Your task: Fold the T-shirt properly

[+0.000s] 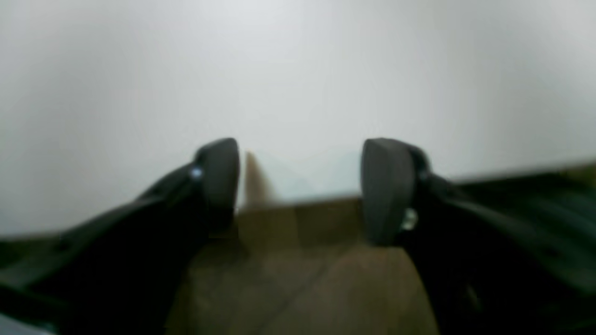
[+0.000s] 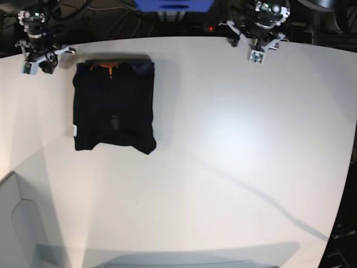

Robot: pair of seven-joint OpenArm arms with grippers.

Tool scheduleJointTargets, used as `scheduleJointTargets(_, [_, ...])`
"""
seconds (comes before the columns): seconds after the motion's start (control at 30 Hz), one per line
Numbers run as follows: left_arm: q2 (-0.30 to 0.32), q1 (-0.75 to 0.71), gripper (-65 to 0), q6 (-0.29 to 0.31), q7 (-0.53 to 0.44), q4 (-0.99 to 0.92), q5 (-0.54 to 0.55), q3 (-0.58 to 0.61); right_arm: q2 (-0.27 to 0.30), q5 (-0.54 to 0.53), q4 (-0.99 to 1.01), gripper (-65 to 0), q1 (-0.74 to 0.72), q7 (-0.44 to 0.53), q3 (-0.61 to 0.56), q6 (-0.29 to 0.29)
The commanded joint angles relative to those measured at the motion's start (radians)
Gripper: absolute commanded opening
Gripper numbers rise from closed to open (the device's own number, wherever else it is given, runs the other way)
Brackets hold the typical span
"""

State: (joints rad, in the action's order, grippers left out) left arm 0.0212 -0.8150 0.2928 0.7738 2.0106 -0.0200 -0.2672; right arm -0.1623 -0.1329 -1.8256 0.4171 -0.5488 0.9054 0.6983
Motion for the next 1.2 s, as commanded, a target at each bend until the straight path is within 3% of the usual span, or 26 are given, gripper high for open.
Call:
scheduleJointTargets(0.0, [-0.004,-0.039,-32.1,0.000,-0.004,0.017,0.001,-0.001,0.005,-0.009,-0.018,-59.9,0.029,0.020,0.019,0.000])
scheduleJointTargets(0.23, [-0.004,-0.191,-43.5,0.000,-0.004,0.014,0.001,0.006,0.005,-0.007,-0.142,-60.2,0.211,0.008,0.024,0.000])
scheduleJointTargets(0.37, [-0.016,-0.249,-50.5,0.000,-0.006,0.006,0.001,-0.002,0.005,-0.007,-0.133,-60.2,0.285,-0.096,0.024,0.000])
scheduleJointTargets(0.57, [-0.008,-0.215,-50.9,0.000,-0.032,-0.175,0.001,0.006,0.005,0.034,-0.052,-60.3,0.306,-0.199,-0.010,0.000])
scheduleJointTargets(0.77, [-0.002,-0.088,-50.9,0.000,-0.170,-0.466,-0.002,0.006,0.005,0.141,0.112,-60.3,0.259,-0.196,-0.068,0.000])
scheduleJointTargets(0.83, [0.027,-0.022,-50.9,0.000,-0.193,-0.575,-0.001,0.006,0.005,0.151,0.191,-60.3,0.237,-0.193,-0.075,0.000])
scheduleJointTargets(0.97, [0.058,0.122,-50.9,0.000,-0.236,-0.845,-0.001,-0.002,0.005,0.154,0.344,-60.3,0.210,-0.083,-0.102,0.000])
scheduleJointTargets(1.17, [0.105,0.303,-50.9,0.000,-0.491,-1.241,-0.001,-0.001,0.008,0.154,0.616,-60.3,0.176,0.121,-0.274,0.000])
